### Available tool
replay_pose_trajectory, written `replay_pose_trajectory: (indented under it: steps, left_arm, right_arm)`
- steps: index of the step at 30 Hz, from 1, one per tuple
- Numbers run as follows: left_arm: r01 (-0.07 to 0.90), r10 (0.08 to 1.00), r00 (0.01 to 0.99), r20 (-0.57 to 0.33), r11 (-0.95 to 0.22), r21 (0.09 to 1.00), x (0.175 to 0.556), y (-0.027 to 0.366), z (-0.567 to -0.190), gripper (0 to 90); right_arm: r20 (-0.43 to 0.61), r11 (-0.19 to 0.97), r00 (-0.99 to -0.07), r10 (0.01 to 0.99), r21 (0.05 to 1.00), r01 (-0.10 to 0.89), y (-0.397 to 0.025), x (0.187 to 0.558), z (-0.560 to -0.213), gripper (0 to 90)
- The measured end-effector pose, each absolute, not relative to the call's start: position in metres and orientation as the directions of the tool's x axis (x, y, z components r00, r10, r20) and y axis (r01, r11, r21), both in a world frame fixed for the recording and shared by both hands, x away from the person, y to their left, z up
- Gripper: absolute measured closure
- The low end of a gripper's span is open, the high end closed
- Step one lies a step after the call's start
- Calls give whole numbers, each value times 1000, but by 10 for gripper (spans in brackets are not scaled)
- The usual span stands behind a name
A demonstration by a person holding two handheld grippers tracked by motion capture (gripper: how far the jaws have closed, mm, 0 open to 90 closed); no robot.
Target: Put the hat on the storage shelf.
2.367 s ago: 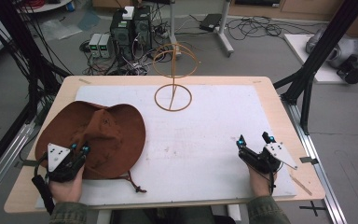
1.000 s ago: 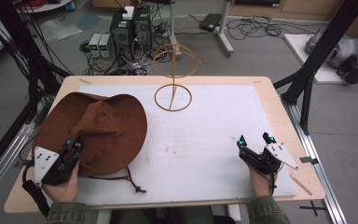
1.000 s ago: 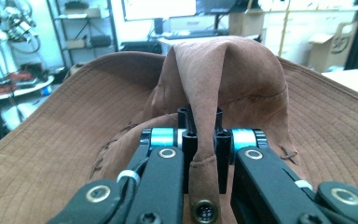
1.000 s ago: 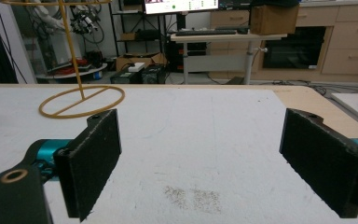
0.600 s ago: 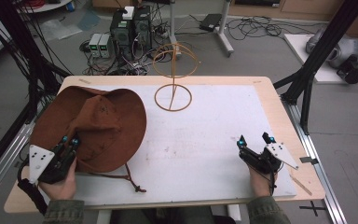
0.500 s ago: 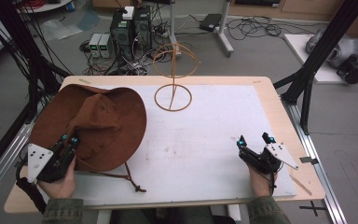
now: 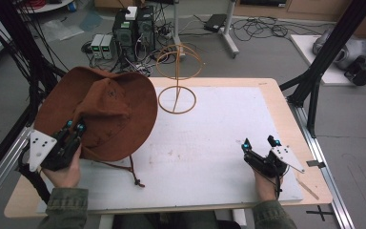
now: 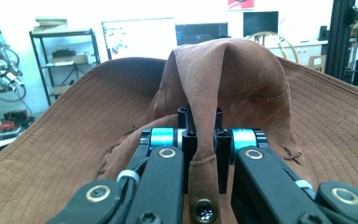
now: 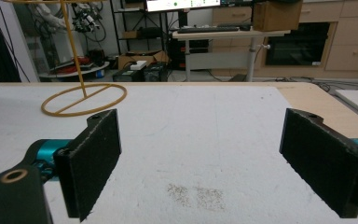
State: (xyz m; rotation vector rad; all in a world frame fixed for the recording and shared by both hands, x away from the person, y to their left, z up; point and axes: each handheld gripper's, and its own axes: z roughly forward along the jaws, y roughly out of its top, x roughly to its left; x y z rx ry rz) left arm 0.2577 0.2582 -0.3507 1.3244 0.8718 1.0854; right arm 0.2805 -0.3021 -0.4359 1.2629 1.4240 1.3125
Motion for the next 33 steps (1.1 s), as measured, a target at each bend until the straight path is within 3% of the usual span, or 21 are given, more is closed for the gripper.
replay_pose_trajectory:
  steps: [15,33]
  left_arm:
    - [-138,923,371,105,-57,989,300,215,-332,867]
    - [-218,921,376,106,-24,976,336,188,-300,867]
  right_arm:
    - [74,-46,-180,981,987,152,-301,283,-437,117]
    - [78,-49,-186,979,986,158,-303,284,-438,117]
